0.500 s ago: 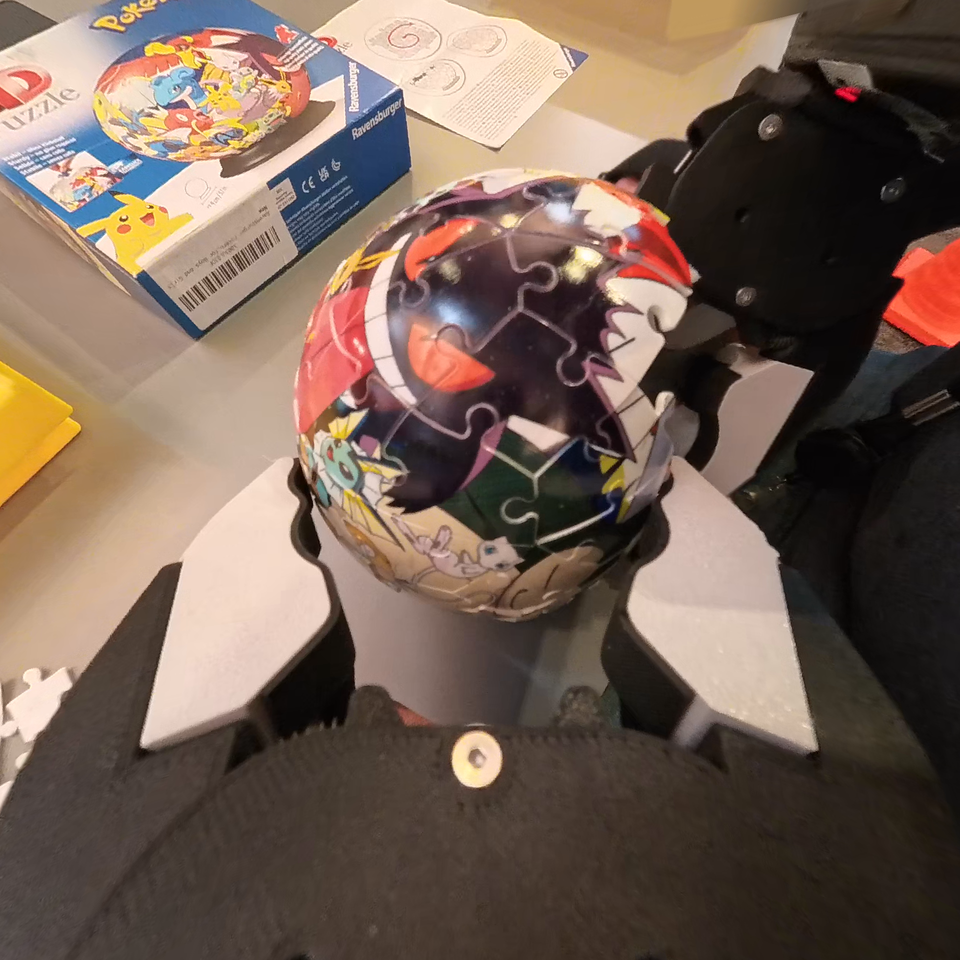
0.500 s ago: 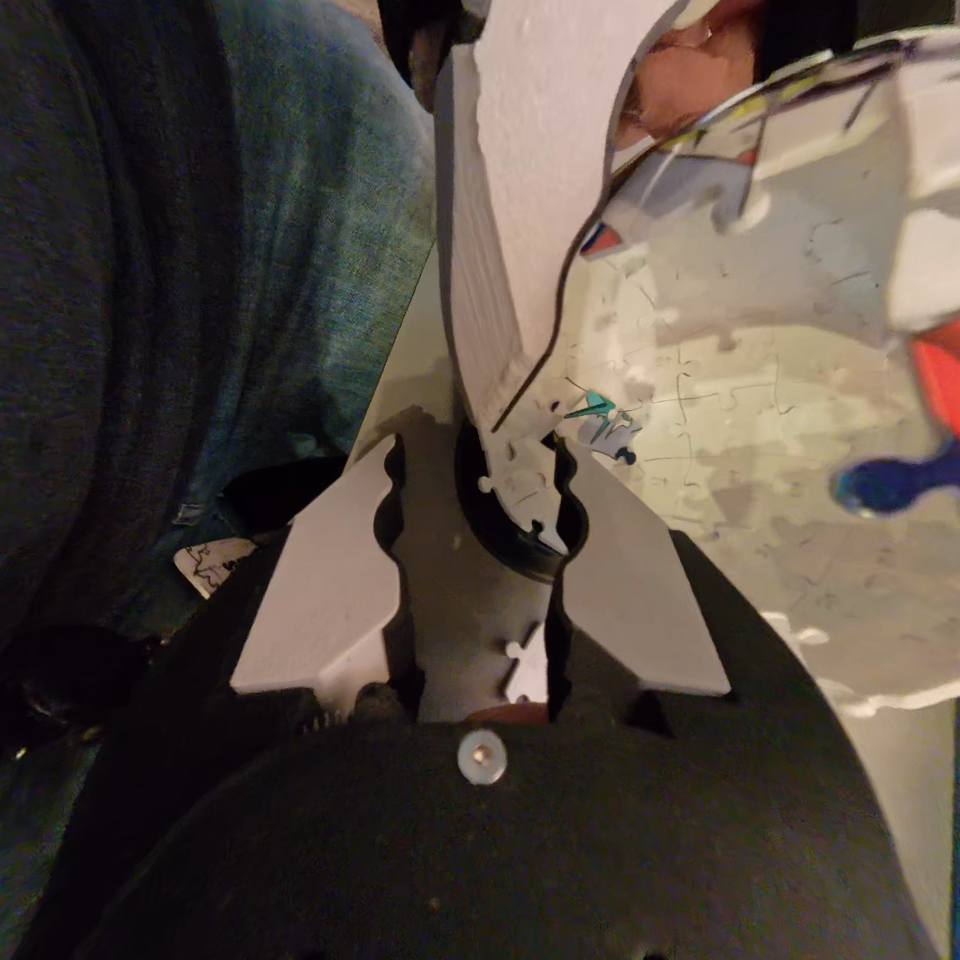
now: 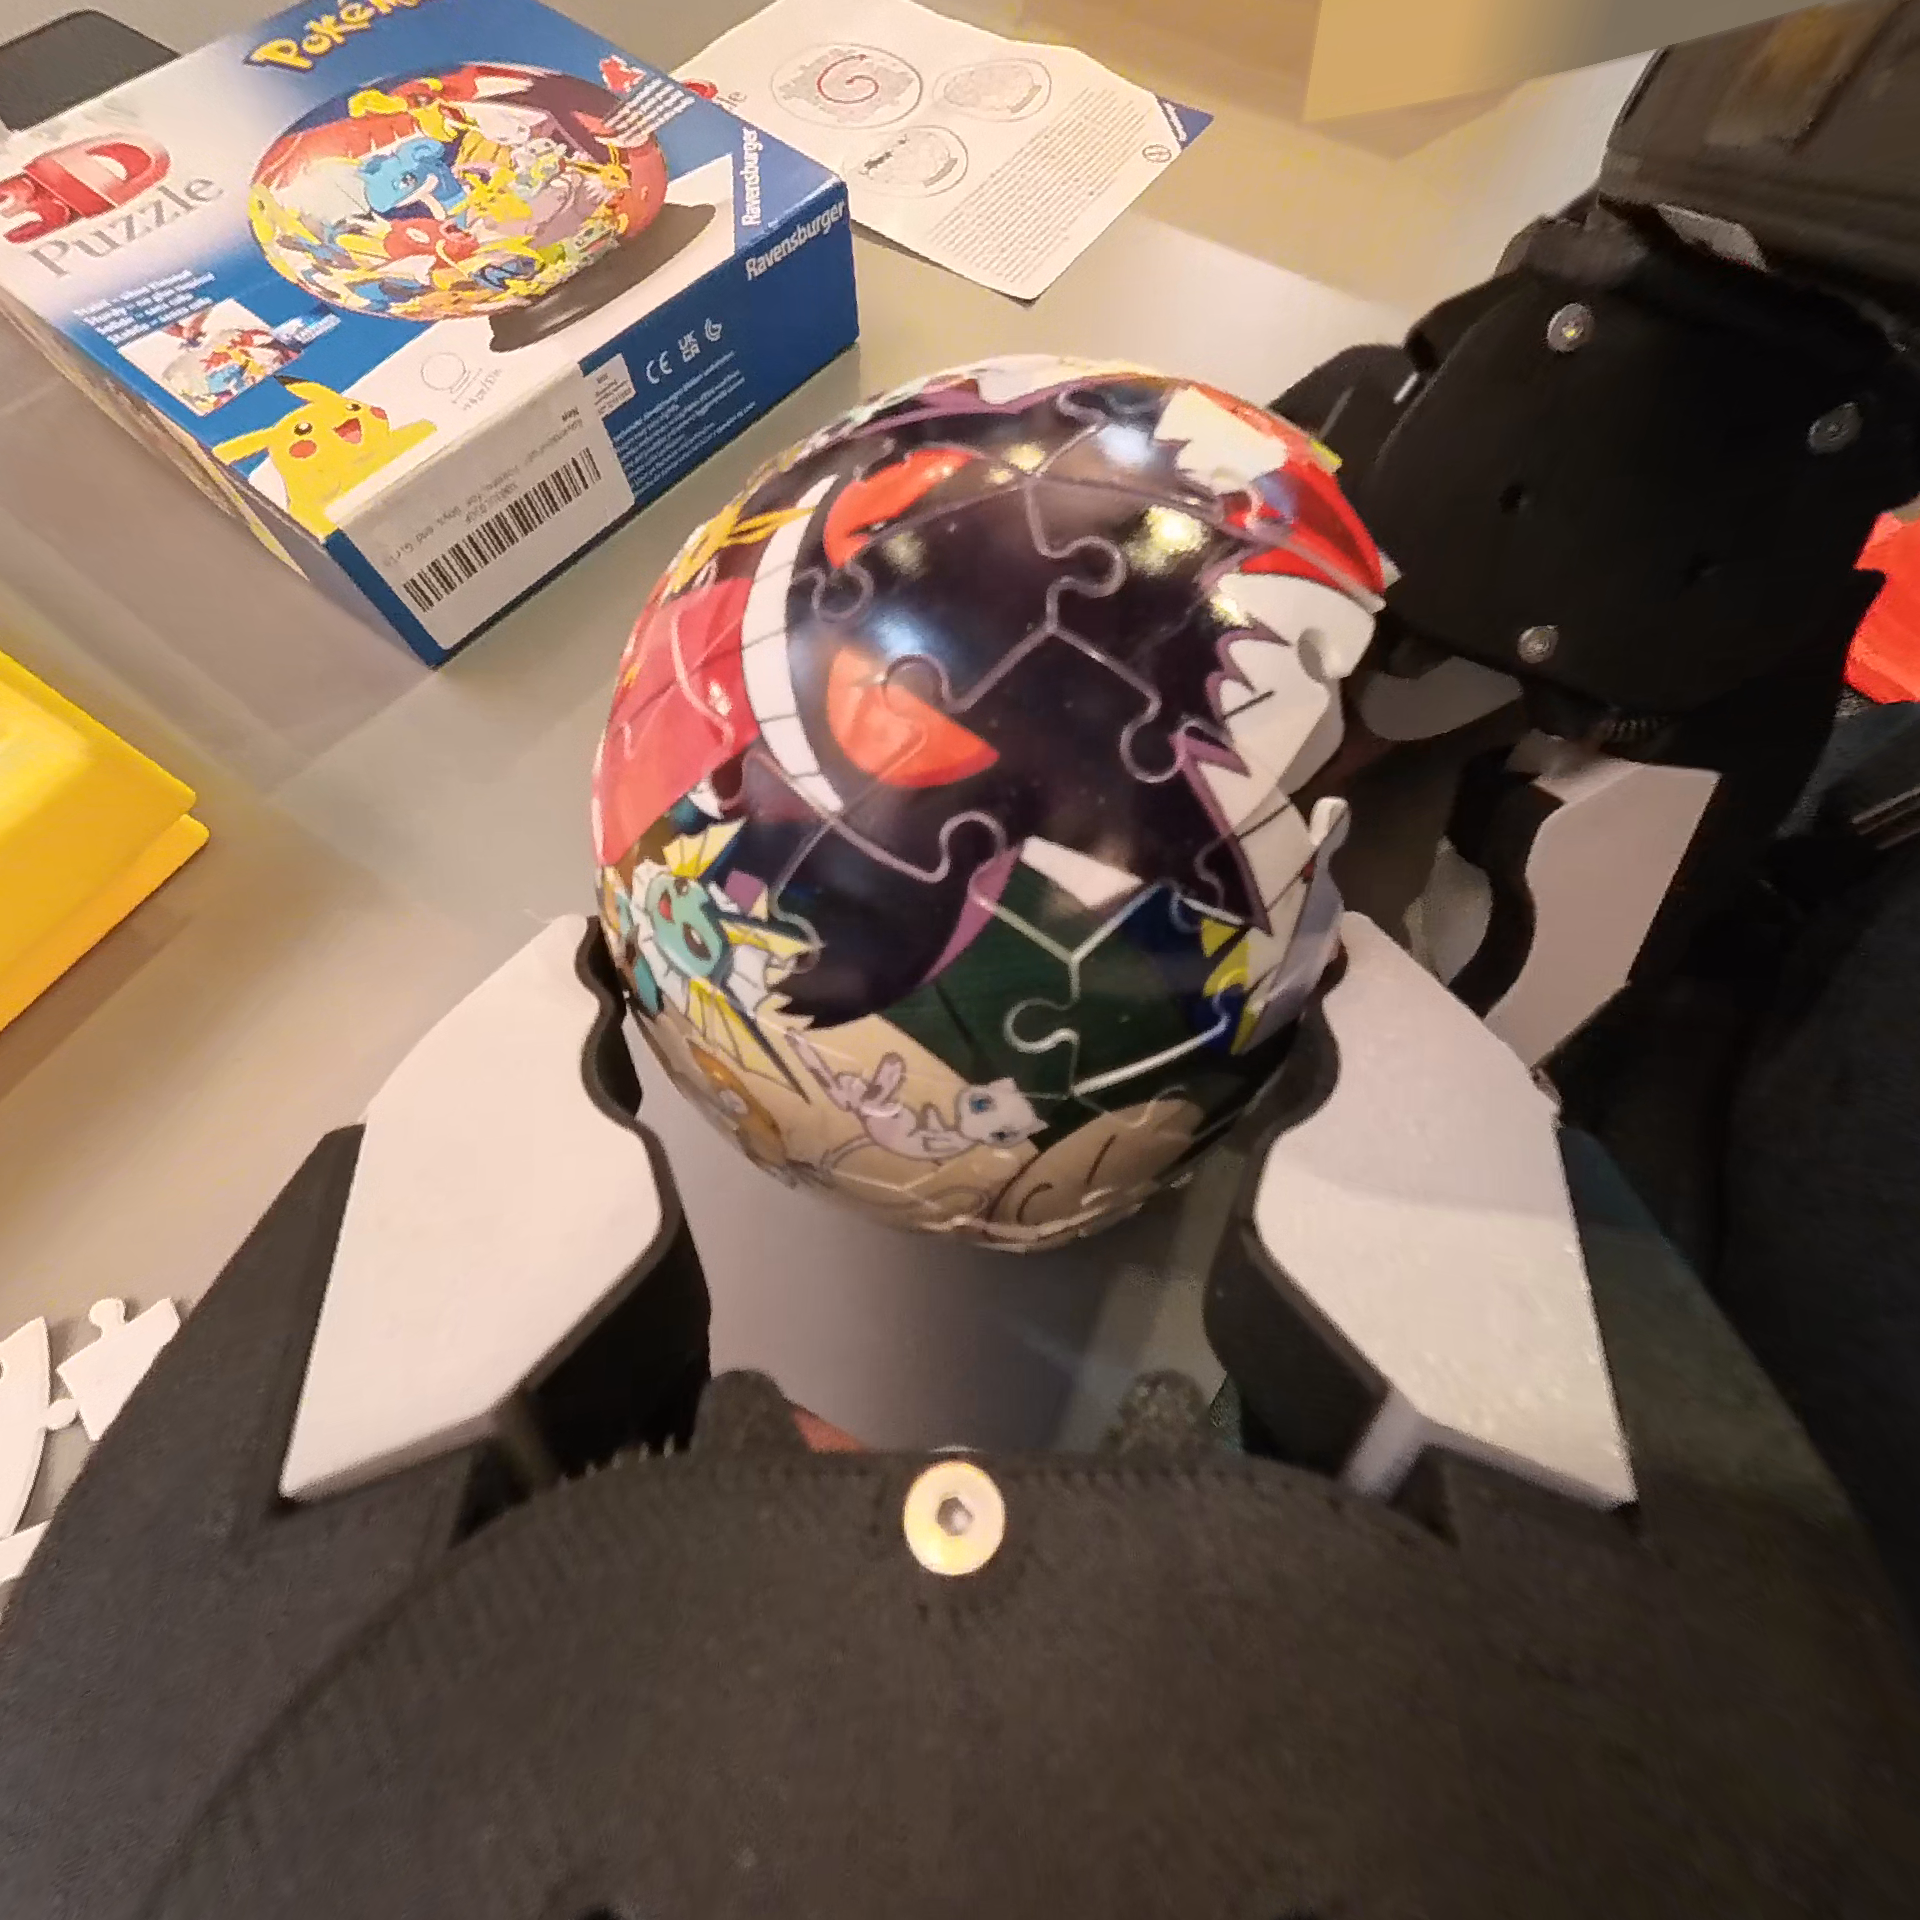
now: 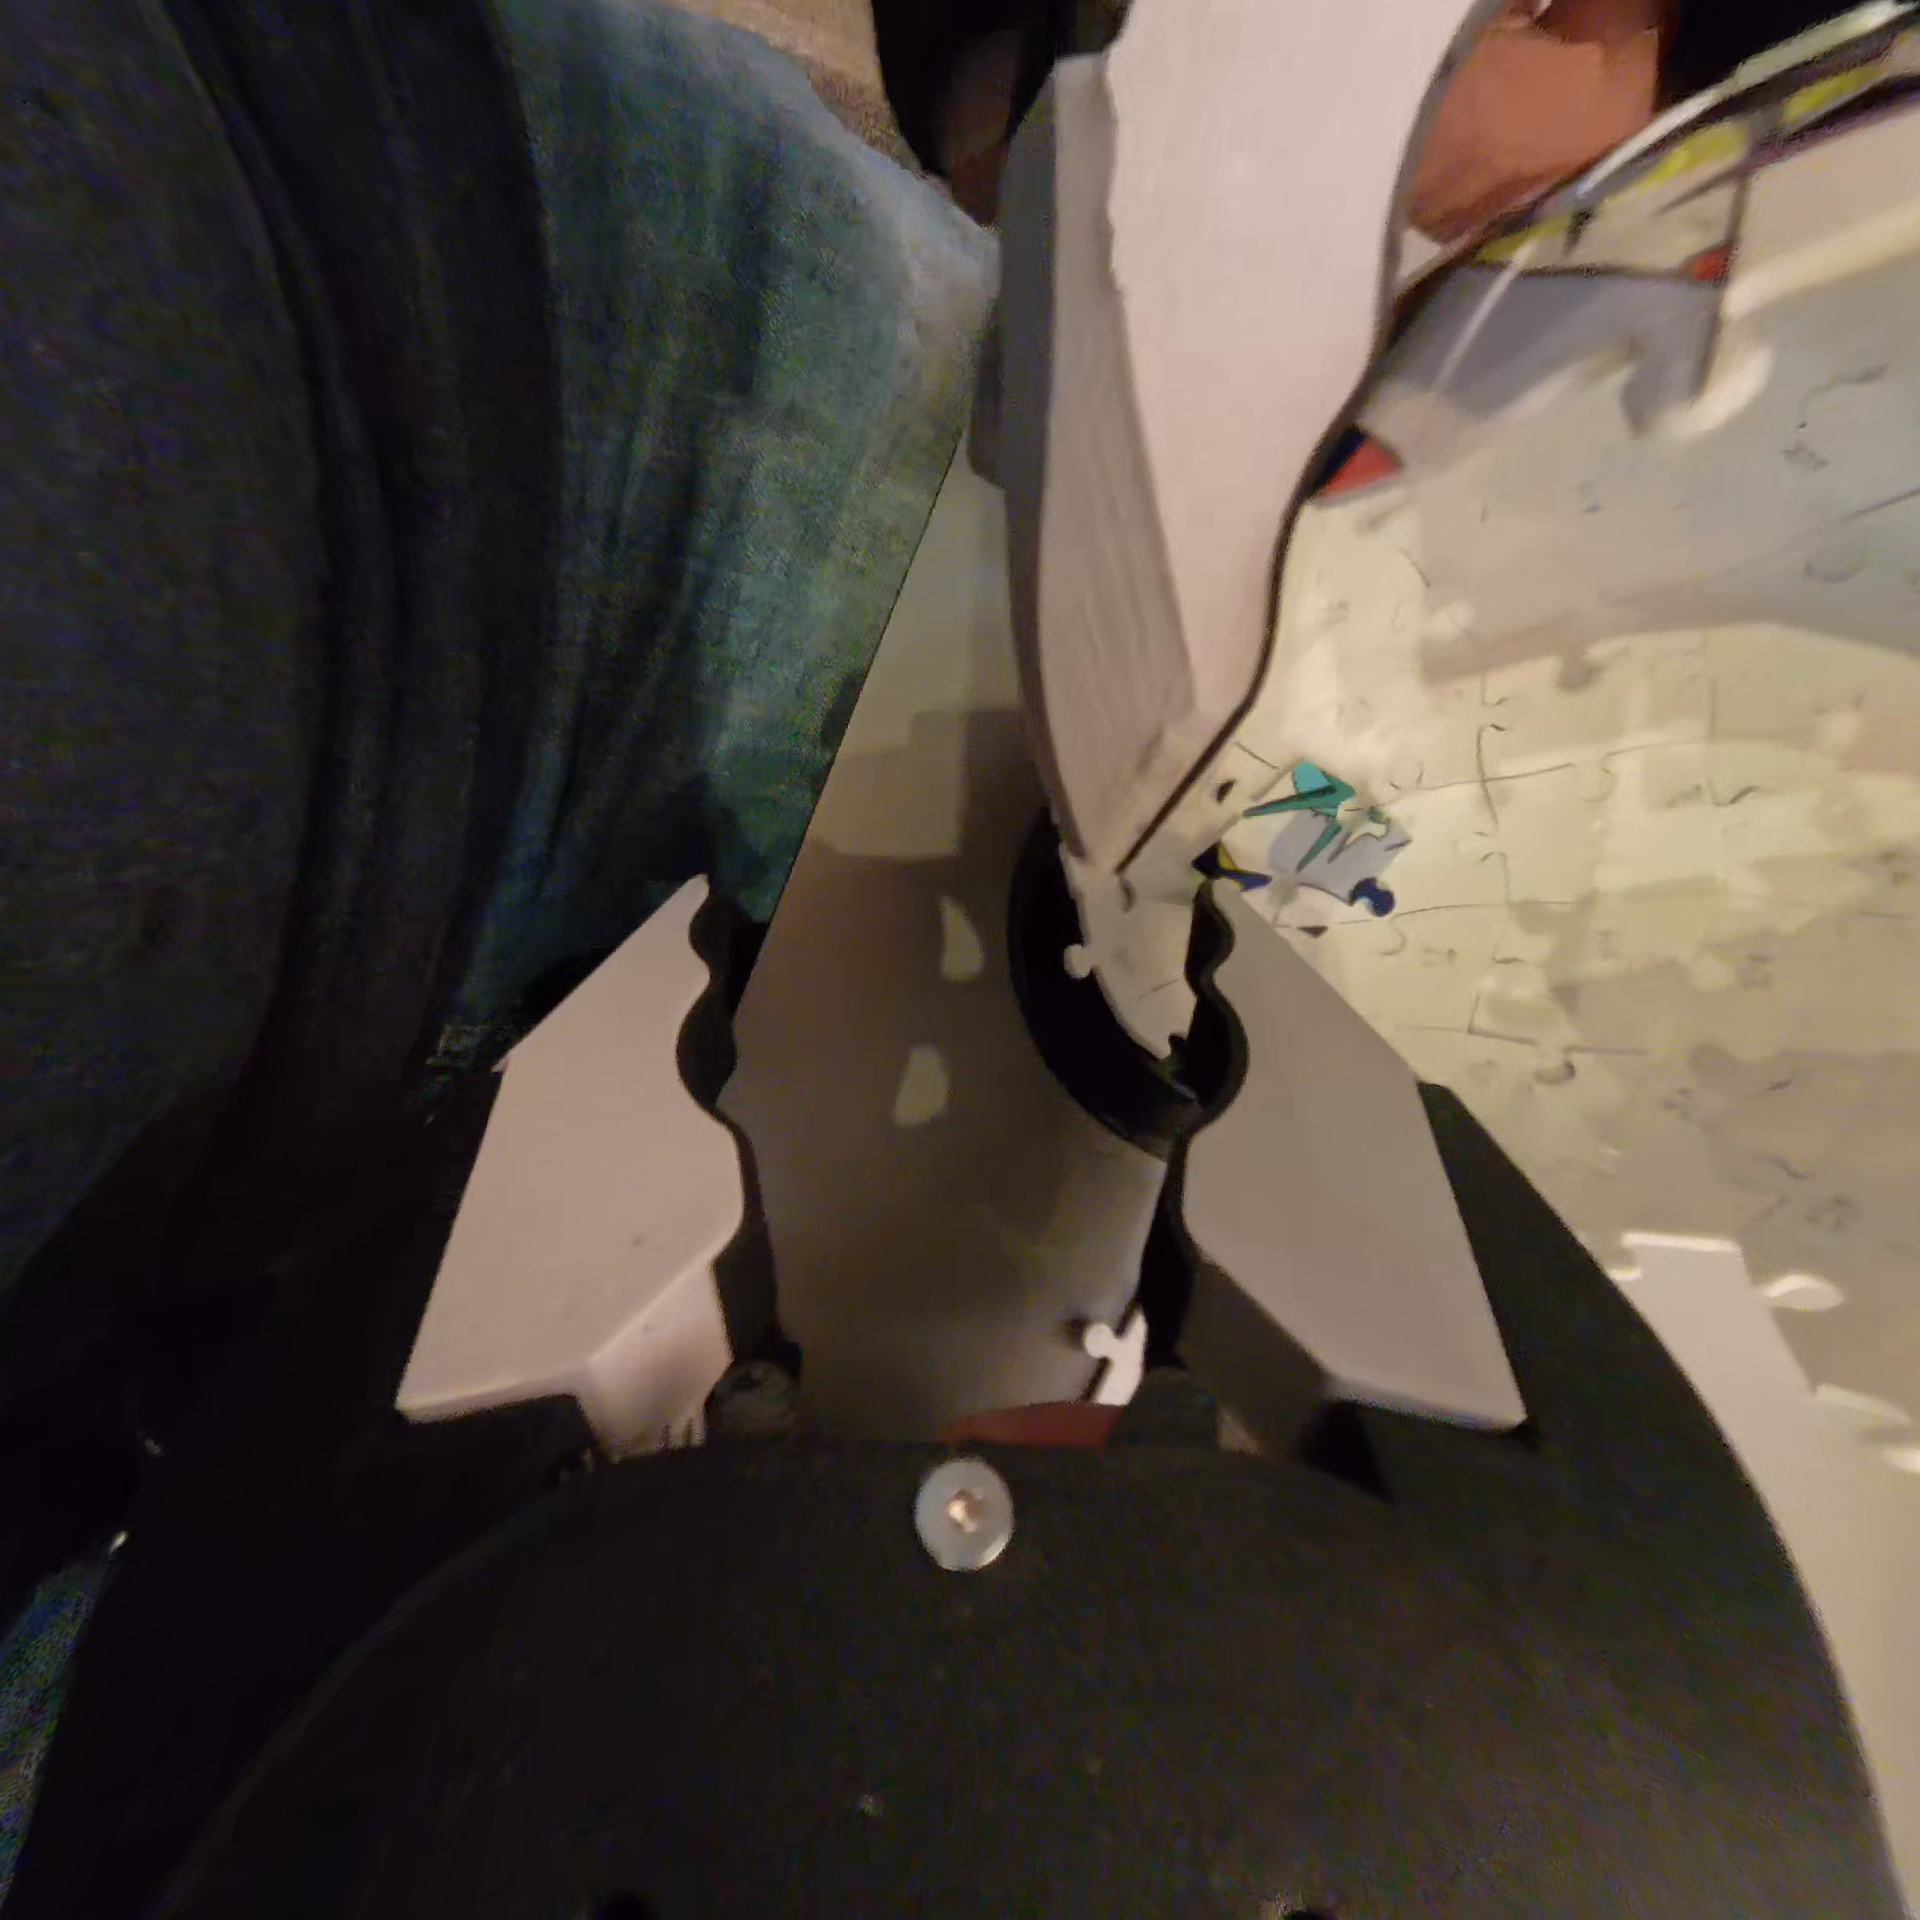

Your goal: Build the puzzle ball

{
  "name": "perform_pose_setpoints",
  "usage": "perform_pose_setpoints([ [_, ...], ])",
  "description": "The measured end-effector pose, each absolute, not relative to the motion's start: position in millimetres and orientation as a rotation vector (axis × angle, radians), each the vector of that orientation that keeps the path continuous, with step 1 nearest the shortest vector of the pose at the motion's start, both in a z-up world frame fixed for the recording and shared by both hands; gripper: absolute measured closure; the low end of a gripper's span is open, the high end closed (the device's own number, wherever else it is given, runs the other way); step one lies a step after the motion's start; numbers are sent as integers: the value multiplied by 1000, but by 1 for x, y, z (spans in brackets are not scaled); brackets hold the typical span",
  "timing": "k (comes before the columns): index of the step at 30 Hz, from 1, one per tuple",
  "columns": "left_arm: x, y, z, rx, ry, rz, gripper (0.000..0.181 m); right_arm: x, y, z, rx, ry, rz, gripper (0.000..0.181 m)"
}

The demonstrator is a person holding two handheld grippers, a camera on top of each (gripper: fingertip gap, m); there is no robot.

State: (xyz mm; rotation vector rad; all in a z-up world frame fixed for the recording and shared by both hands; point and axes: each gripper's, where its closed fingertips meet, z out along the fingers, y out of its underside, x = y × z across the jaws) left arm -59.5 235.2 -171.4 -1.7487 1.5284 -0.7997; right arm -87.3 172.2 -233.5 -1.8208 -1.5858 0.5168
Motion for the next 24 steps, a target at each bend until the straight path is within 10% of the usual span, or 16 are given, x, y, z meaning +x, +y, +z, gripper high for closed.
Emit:
perform_pose_setpoints([
  [24,-61,235,-171,-1749,1522,-831,61,-76,165,-240,-1769,-1801,371,99],
])
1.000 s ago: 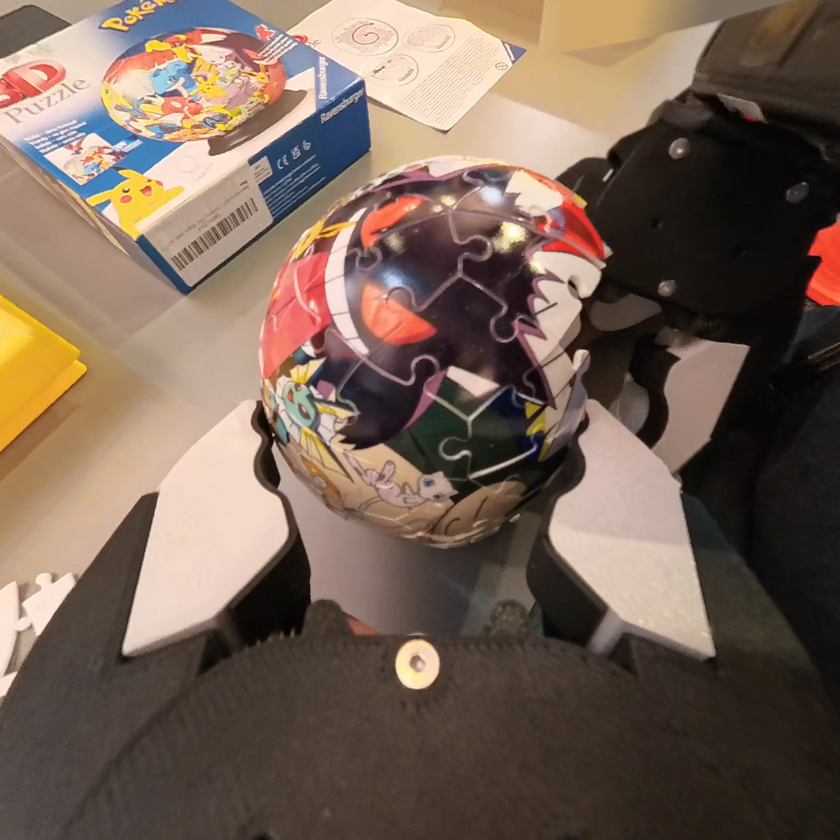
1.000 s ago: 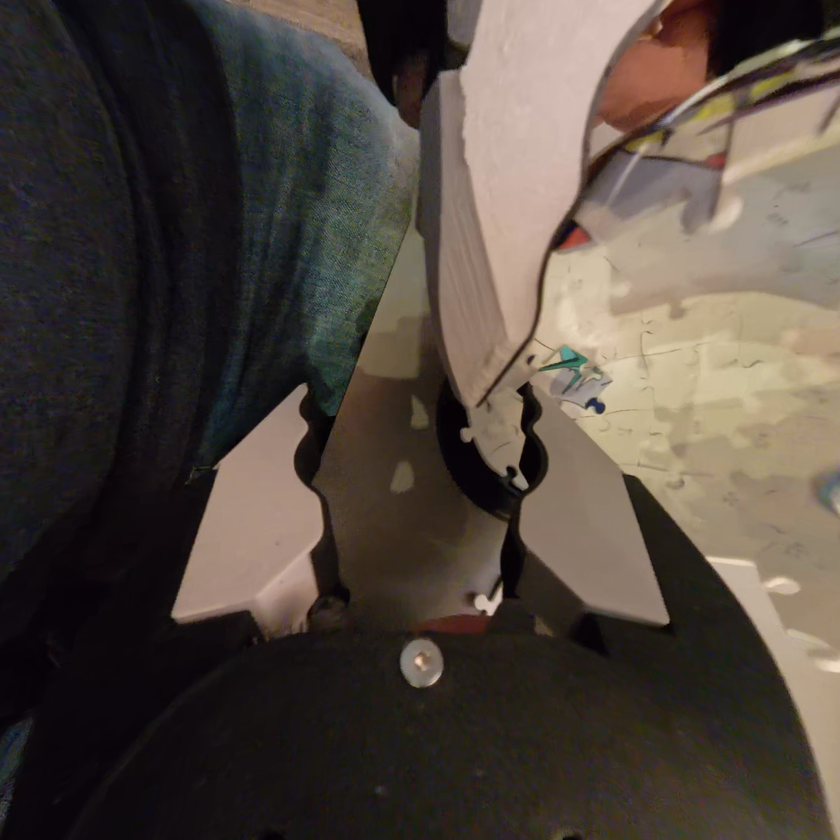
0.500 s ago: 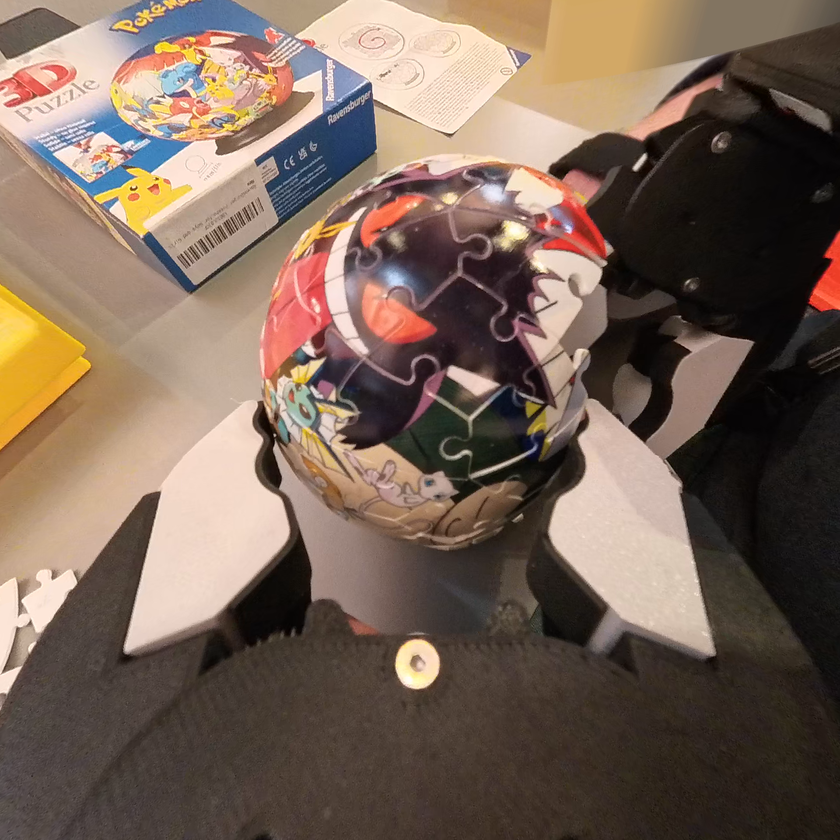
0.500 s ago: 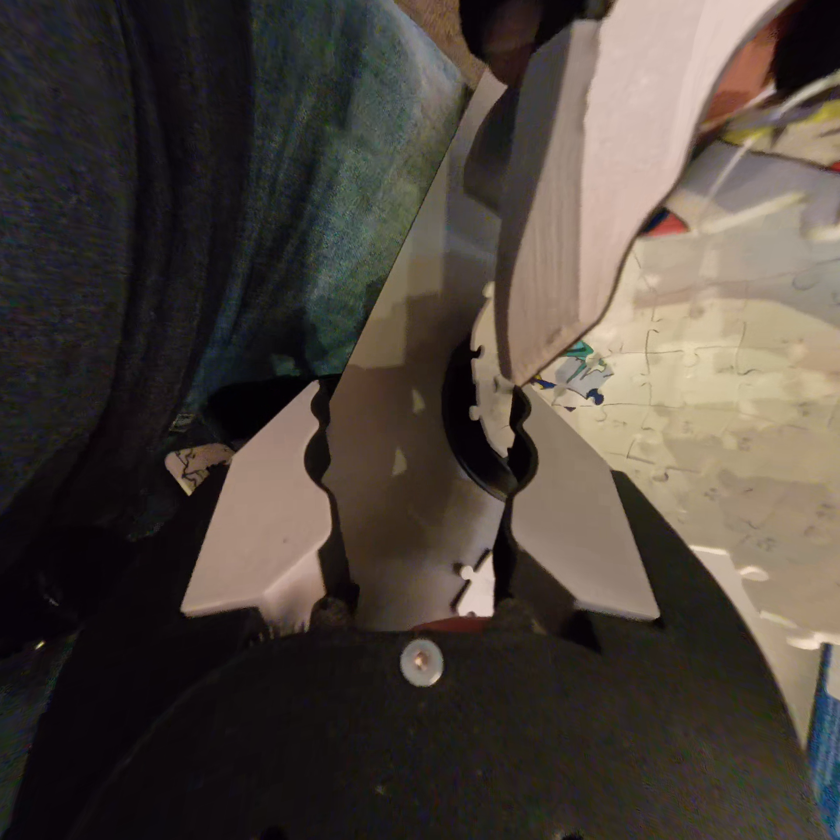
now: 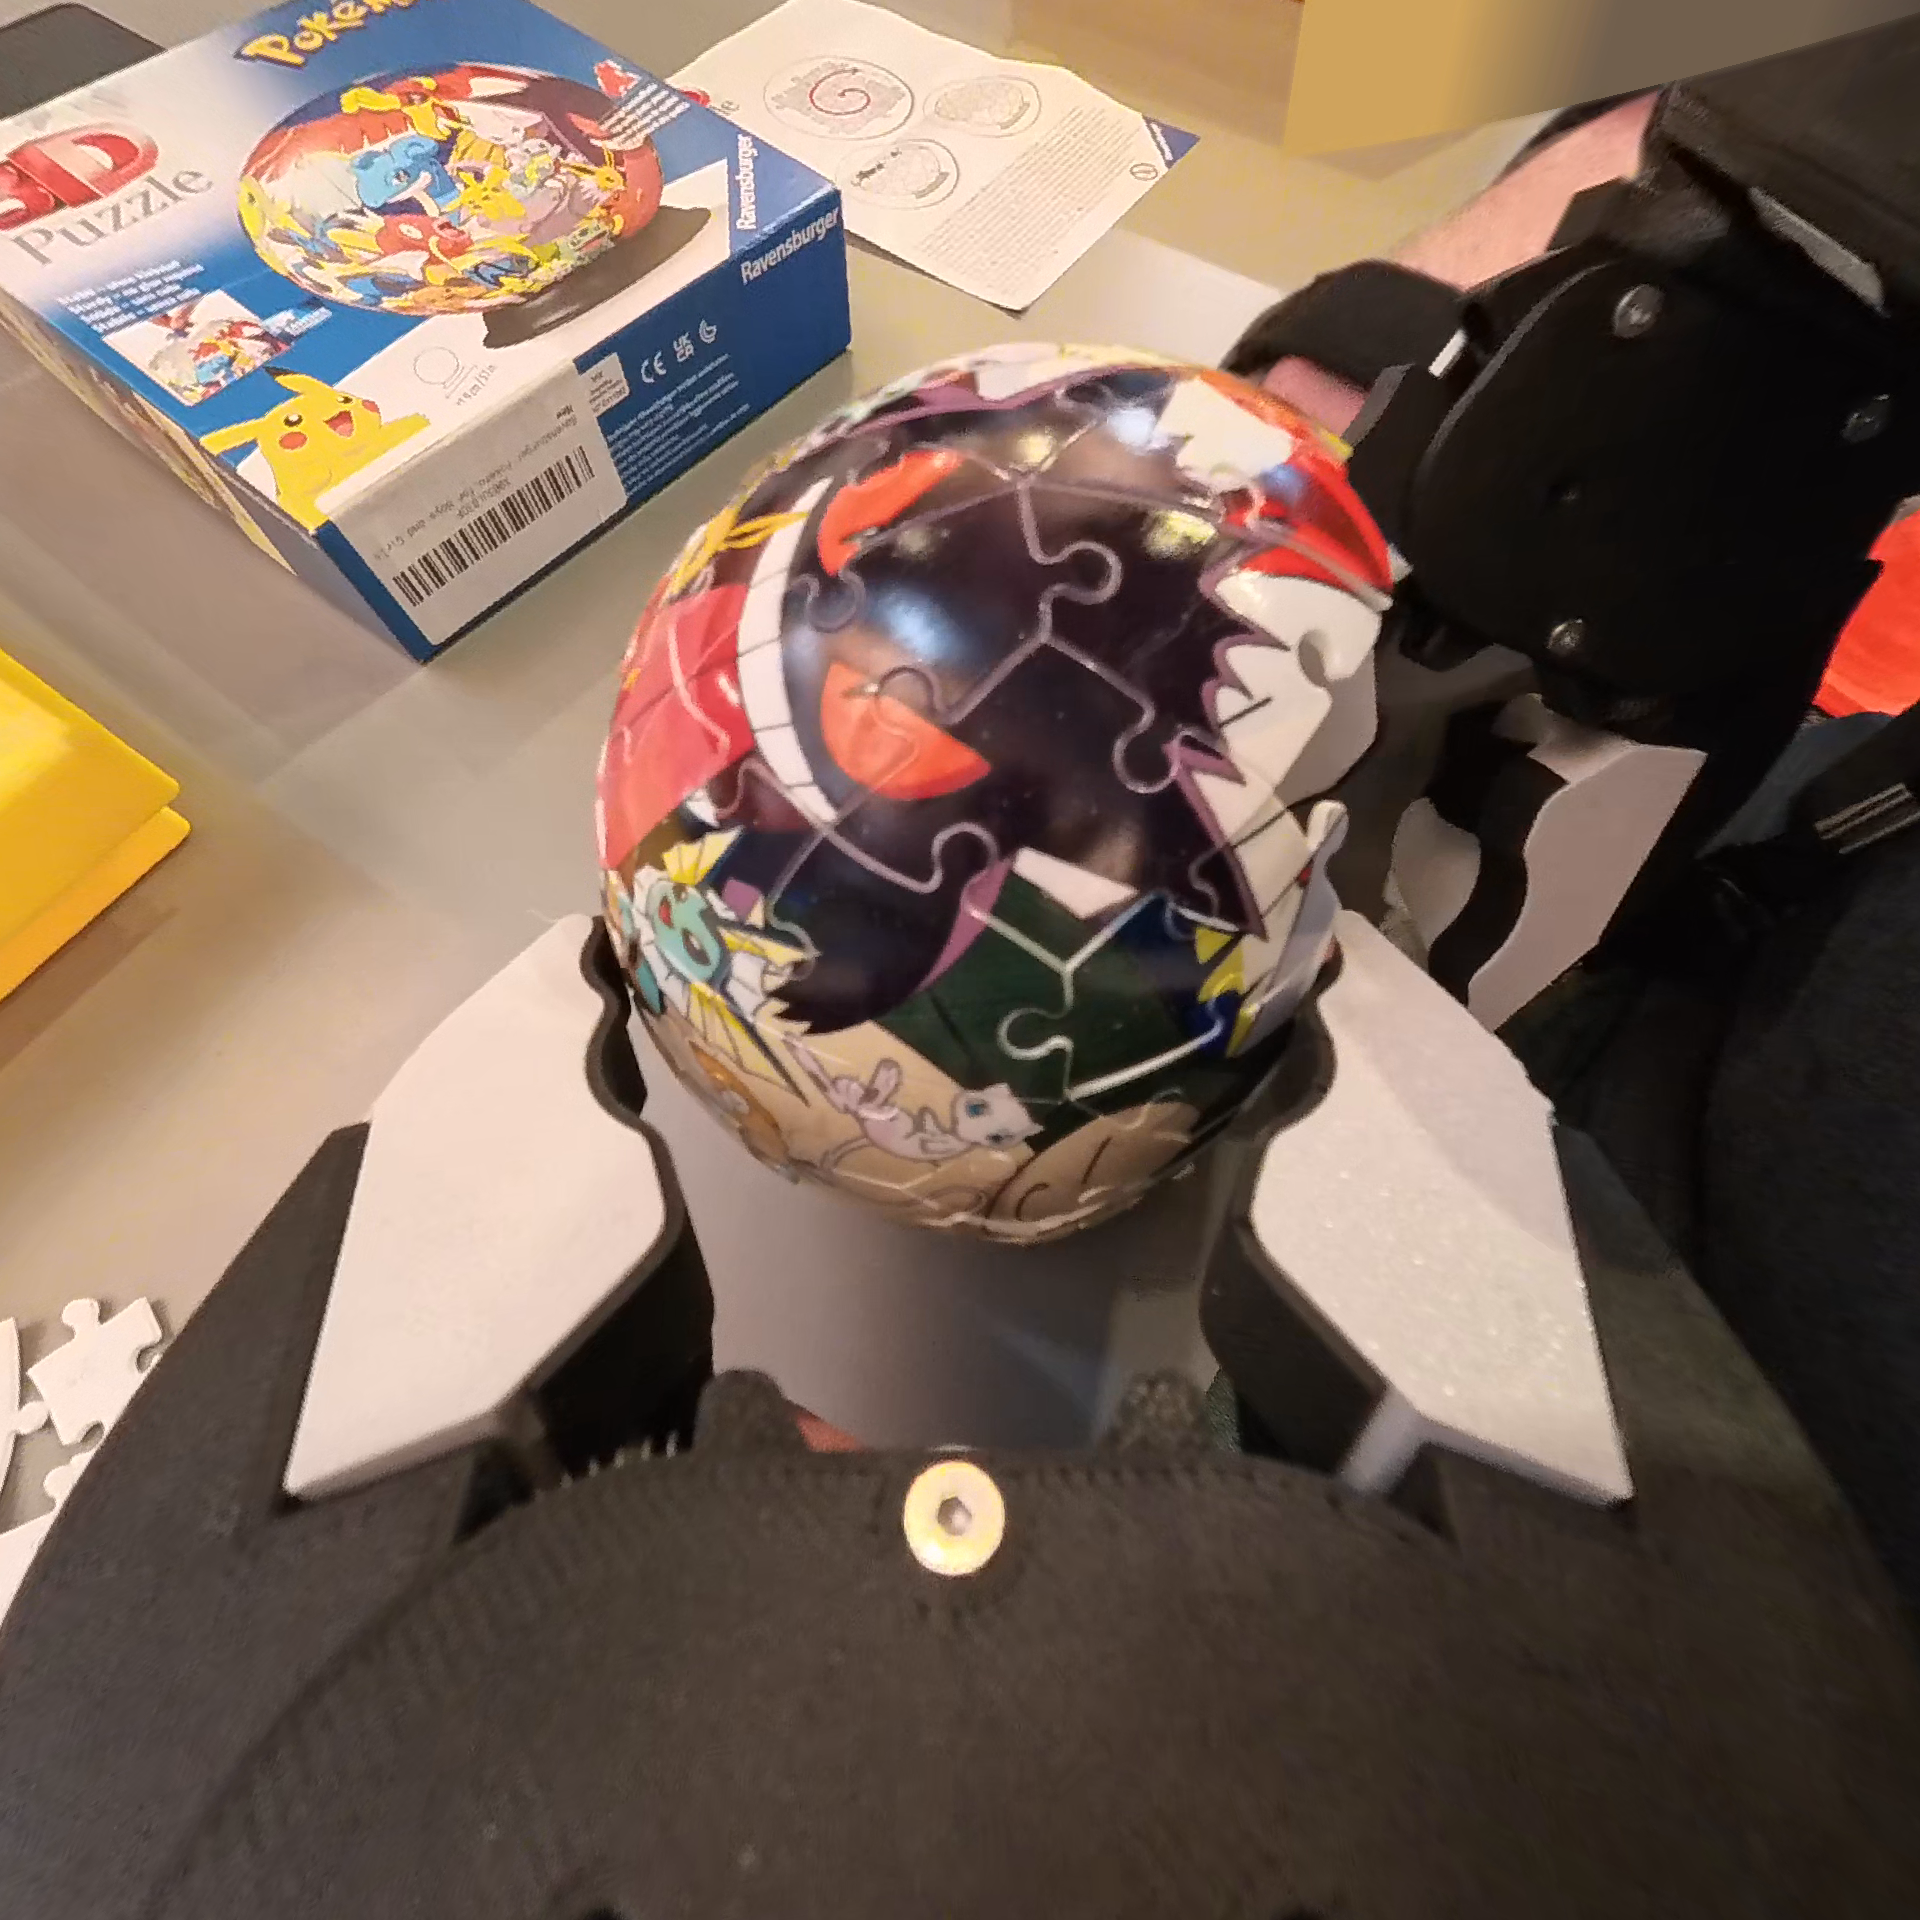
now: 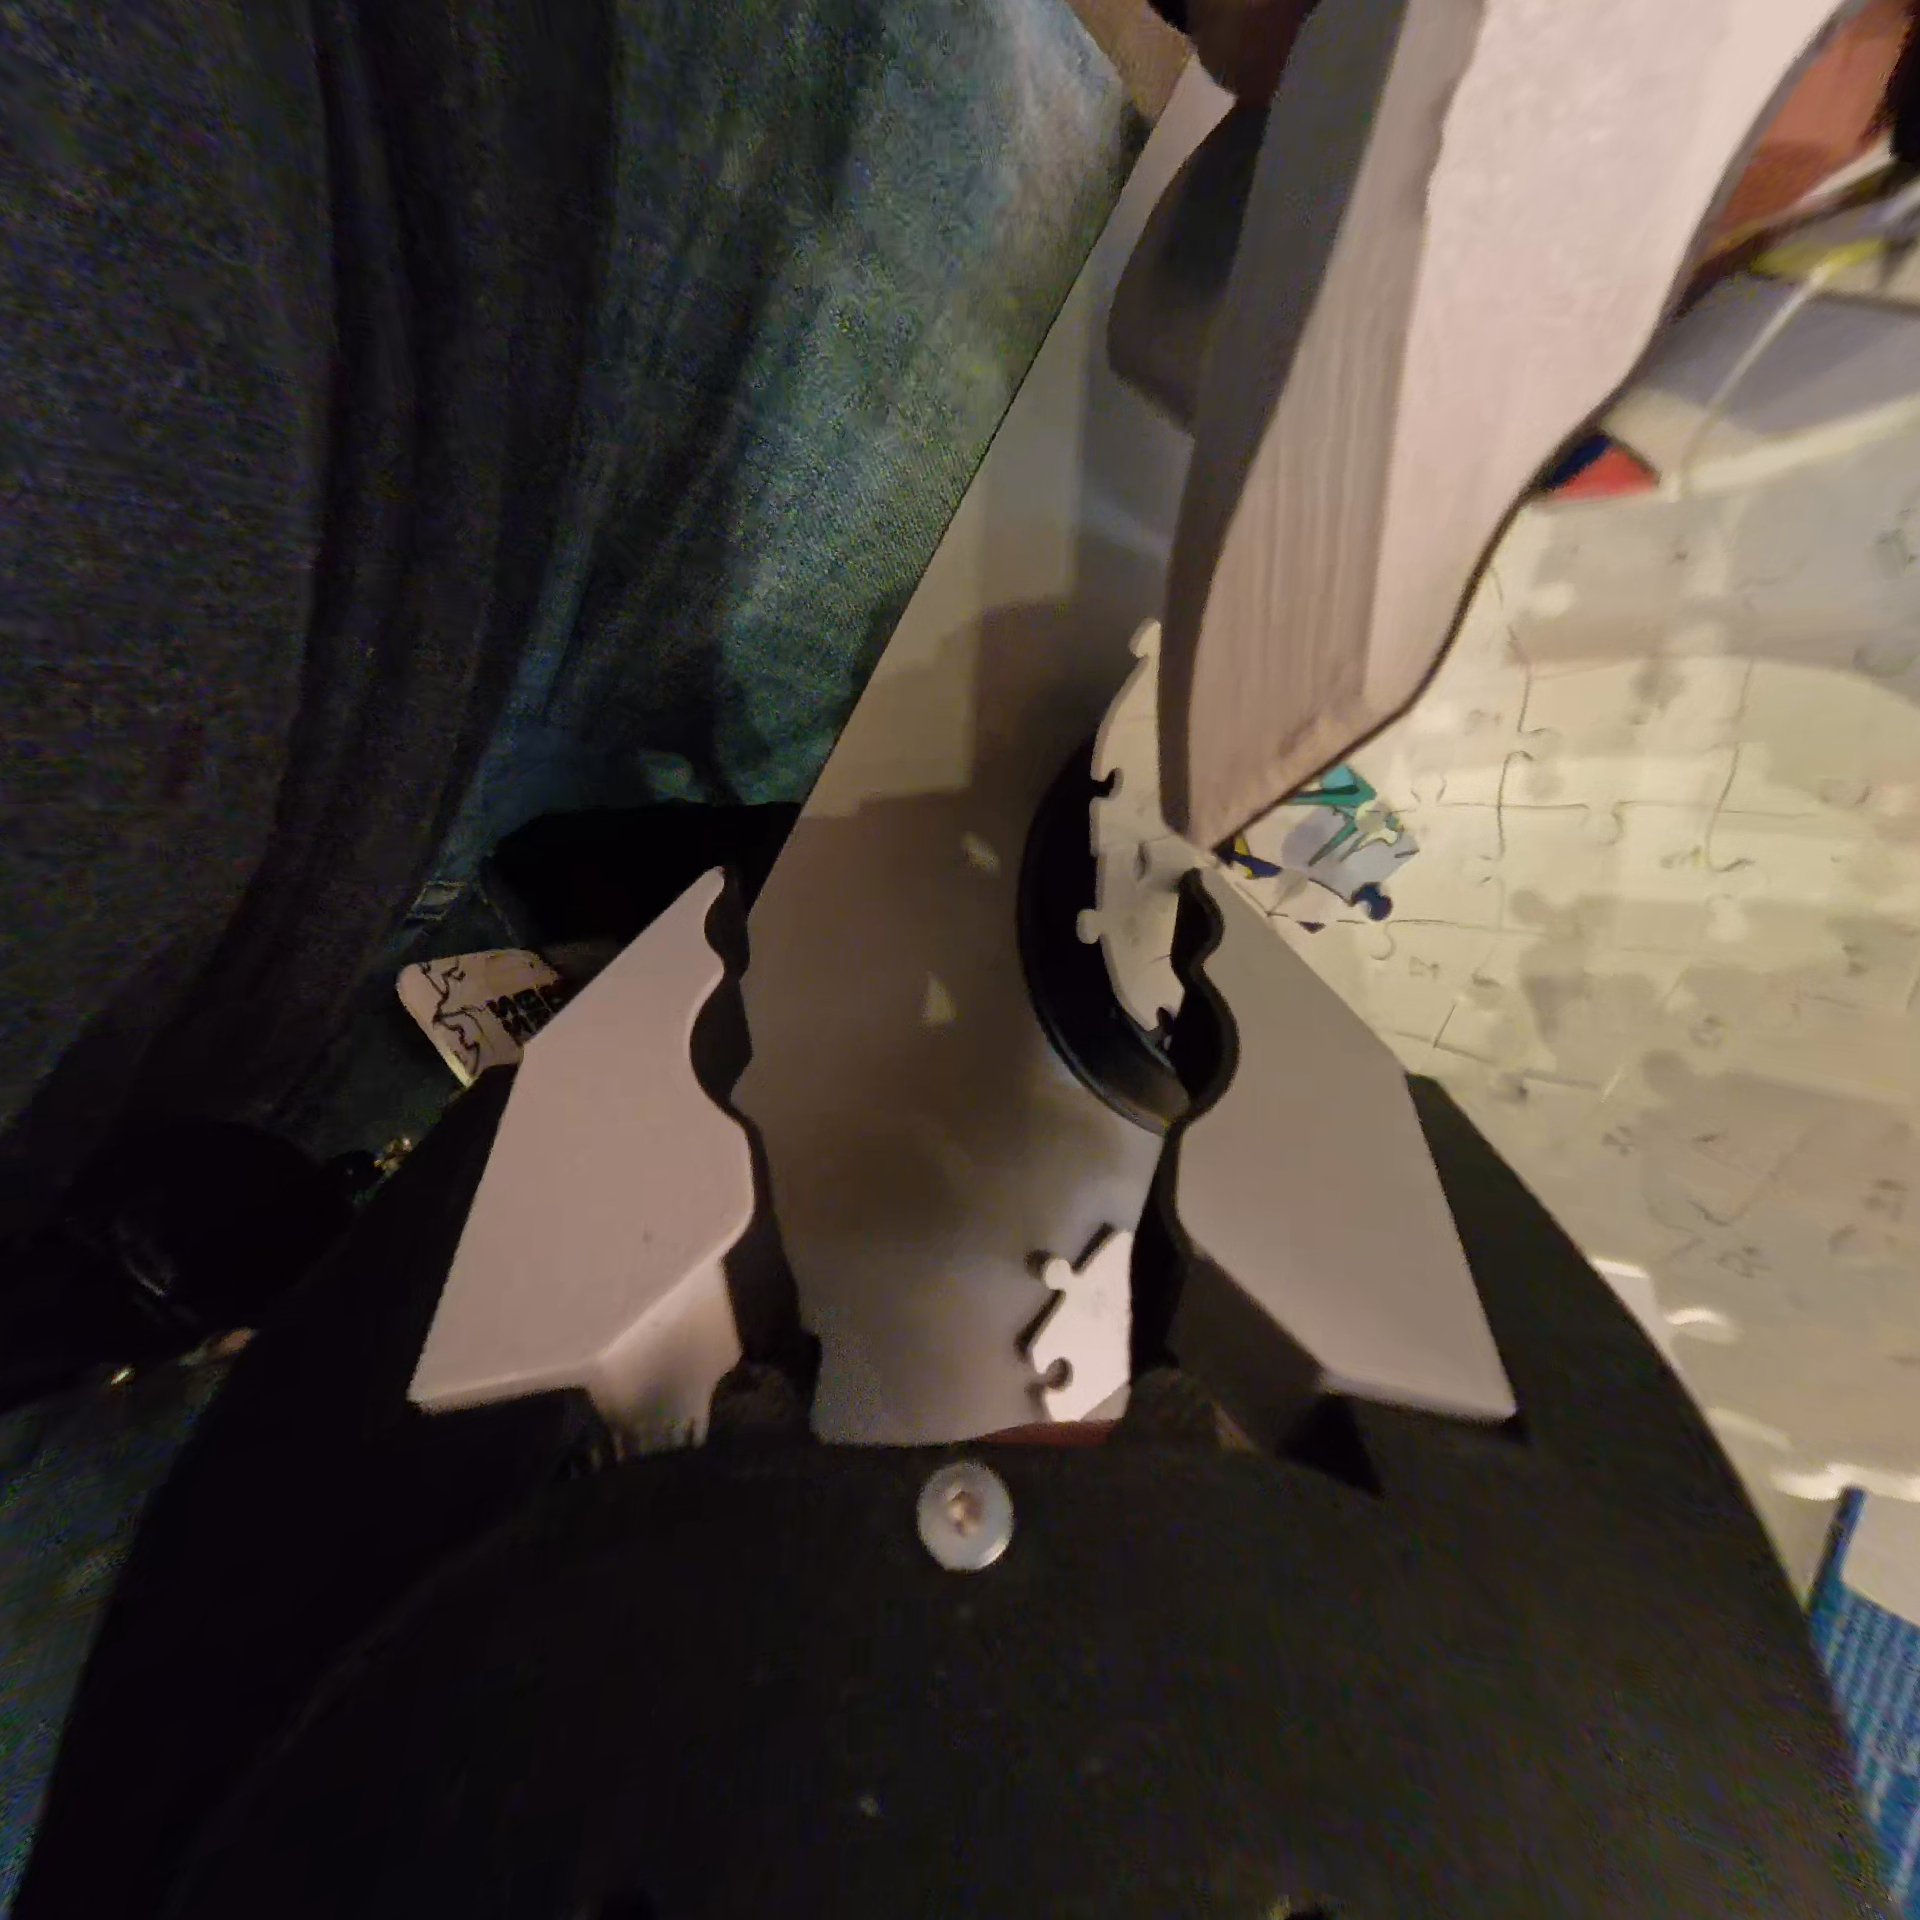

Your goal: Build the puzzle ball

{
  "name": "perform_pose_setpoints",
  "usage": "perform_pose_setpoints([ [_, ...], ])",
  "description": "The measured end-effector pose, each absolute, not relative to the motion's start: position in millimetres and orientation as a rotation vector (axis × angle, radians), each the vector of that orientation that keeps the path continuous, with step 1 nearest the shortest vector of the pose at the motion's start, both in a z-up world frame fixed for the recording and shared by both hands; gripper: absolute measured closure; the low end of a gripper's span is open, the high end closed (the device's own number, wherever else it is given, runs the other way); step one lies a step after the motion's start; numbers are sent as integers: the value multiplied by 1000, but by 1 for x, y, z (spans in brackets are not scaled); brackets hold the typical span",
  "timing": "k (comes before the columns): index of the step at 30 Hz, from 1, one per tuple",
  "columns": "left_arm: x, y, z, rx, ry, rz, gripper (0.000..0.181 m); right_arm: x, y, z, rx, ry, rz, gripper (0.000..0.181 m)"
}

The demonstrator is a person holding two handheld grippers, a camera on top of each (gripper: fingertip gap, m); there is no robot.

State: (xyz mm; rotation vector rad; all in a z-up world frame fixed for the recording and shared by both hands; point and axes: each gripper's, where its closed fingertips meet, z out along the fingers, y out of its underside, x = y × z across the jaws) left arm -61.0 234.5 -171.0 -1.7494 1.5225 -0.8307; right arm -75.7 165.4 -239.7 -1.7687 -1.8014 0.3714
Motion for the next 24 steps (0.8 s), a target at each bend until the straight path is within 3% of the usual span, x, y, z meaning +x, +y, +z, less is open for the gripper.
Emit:
perform_pose_setpoints([
  [19,-62,237,-170,-1768,1519,-929,63,-73,160,-240,-1672,-1890,428,94],
  [24,-62,235,-172,-1771,1533,-931,63,-73,161,-236,-1680,-1856,422,101],
])
